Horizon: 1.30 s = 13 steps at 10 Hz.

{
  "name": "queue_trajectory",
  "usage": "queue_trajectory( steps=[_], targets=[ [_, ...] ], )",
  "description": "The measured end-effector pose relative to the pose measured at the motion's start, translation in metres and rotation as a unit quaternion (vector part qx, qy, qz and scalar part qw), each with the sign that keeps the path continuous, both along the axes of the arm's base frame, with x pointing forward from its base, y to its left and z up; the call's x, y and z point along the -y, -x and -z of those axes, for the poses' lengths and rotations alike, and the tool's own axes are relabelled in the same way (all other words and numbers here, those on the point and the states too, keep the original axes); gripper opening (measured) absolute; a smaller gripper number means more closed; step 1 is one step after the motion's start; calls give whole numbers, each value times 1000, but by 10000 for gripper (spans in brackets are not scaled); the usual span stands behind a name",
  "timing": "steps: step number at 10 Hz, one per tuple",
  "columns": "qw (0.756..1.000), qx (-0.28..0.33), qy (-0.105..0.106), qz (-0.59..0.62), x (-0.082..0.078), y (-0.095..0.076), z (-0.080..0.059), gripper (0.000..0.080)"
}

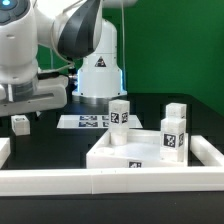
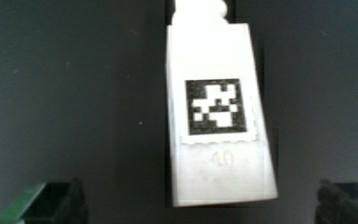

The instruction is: Assemble square table

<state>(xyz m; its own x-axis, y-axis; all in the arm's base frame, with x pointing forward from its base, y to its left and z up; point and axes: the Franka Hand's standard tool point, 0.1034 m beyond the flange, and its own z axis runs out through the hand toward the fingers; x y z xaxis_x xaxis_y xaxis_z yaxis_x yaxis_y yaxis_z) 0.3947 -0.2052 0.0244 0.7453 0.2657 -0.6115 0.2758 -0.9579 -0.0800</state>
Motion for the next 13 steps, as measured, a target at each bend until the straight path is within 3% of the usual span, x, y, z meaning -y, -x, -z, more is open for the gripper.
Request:
queue_trajectory(
  steps=[2,4,6,11,13],
  targets=[
    [1000,5,1,-31,3,-3,4,649],
    [997,-44,26,-55,4,8,13,649],
    [994,-92,34,-56,-2,16,17,649],
    [991,-110,38,-61,-4,14,22,649],
    [991,-110,38,-61,-3,14,22,384]
  ],
)
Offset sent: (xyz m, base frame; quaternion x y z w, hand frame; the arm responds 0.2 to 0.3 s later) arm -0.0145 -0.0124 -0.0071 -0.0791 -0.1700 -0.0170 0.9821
